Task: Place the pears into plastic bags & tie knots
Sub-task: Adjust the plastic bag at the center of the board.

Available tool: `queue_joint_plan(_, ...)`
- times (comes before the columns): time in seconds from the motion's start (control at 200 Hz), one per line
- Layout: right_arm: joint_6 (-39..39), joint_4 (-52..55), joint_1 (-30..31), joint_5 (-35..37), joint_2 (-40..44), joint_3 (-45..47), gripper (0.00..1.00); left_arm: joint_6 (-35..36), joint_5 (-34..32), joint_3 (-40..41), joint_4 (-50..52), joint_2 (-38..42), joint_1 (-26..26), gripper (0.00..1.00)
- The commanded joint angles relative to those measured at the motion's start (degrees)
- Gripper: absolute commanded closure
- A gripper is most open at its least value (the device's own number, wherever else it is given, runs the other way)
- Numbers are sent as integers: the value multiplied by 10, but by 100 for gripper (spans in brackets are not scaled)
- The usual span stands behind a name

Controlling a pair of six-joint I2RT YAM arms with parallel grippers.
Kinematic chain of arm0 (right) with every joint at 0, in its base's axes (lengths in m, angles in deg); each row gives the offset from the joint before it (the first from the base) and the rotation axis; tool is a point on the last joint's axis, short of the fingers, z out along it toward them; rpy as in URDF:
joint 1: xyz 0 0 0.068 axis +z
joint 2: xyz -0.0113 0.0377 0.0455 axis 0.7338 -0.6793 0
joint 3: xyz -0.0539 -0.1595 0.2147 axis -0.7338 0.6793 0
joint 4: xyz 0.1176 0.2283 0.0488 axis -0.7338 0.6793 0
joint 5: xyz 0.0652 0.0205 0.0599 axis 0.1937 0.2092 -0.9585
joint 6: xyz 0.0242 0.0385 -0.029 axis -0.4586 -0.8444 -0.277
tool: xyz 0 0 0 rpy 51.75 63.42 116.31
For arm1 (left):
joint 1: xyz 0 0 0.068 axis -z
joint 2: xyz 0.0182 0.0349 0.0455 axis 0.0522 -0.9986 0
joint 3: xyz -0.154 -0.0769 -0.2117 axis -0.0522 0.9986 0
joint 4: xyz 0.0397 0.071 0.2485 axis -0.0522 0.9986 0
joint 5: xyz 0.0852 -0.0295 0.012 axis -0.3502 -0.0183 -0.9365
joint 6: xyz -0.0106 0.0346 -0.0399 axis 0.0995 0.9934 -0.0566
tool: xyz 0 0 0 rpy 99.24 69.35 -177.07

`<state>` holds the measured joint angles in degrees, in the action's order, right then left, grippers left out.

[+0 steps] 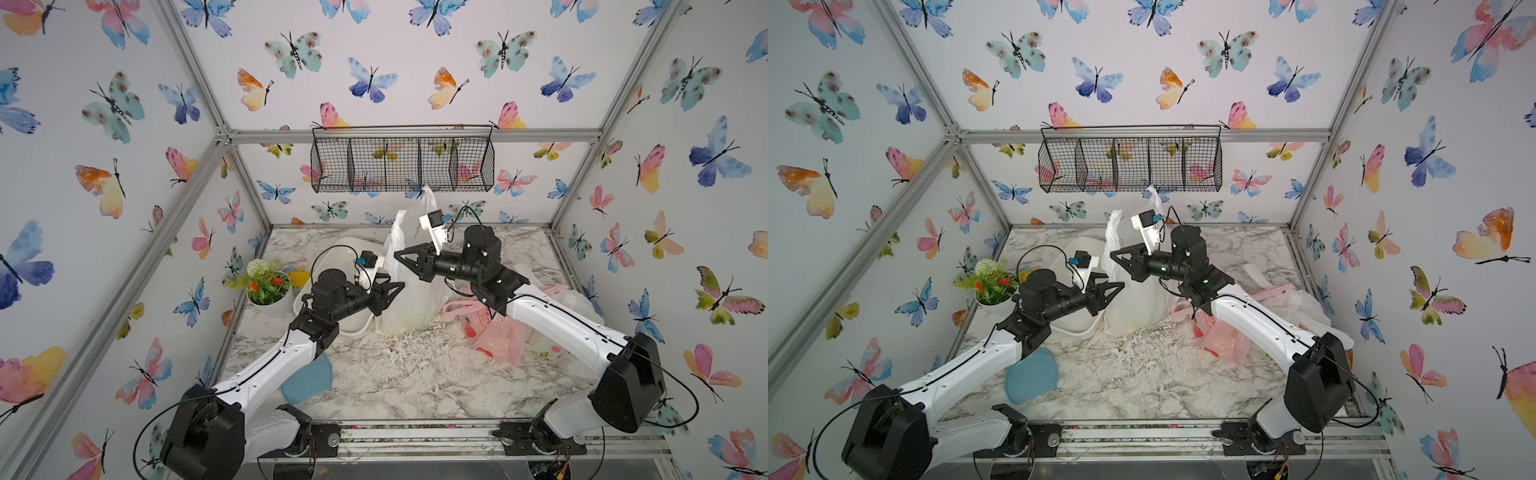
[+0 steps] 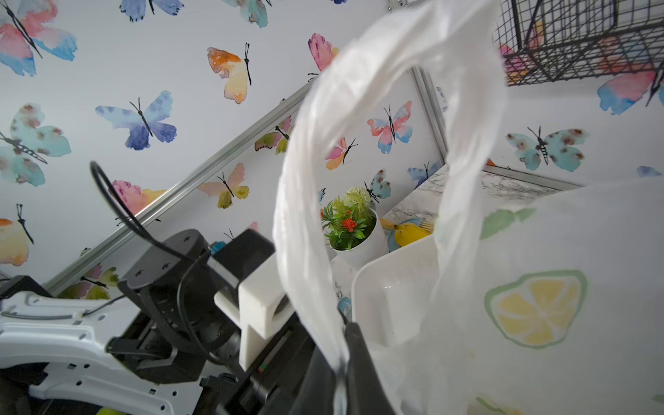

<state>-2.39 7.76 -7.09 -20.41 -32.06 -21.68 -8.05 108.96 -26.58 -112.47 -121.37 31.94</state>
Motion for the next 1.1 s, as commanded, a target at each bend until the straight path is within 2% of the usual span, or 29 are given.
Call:
queue_joint_plan(0.0,9,68,2,30,-16,-69,75,8,-11,31,-115,3,2,92)
queue_joint_plan(0.07,18,158,1,59,-42,-135,65,12,-11,41,-120,9,4,98)
queue_joint_plan(0.22,12,326,-6,53,-107,-279,62,21,-14,46,-120,12,8,99)
queue_joint_plan(0.37,-63,361,-10,47,-120,-330,60,29,-33,50,-123,10,18,99)
queue_joint_plan(0.48,-115,326,-11,57,-111,-321,61,36,-39,51,-123,8,31,99)
queue_joint_plan(0.576,-146,281,-16,69,-106,-302,68,41,-41,52,-121,5,42,99)
queue_joint_plan(0.676,-165,191,-23,67,-82,-260,86,44,-43,54,-111,5,46,99)
queue_joint_plan(0.756,-169,113,-23,33,-59,-227,96,38,-44,60,-104,14,46,97)
queue_joint_plan(0.816,-170,93,-23,13,-50,-214,98,30,-53,54,-82,25,45,88)
queue_joint_plan(0.881,-165,105,-23,5,-45,-205,98,17,-76,31,-22,41,44,65)
queue_joint_plan(0.946,-164,105,-23,1,-35,-182,98,1,-89,-11,50,55,42,49)
queue_joint_plan(1.026,-176,85,-23,-7,-24,-153,98,-14,-90,-59,111,63,41,38)
queue_joint_plan(1.096,-186,68,-23,-11,-17,-137,98,-27,-88,-83,117,65,42,28)
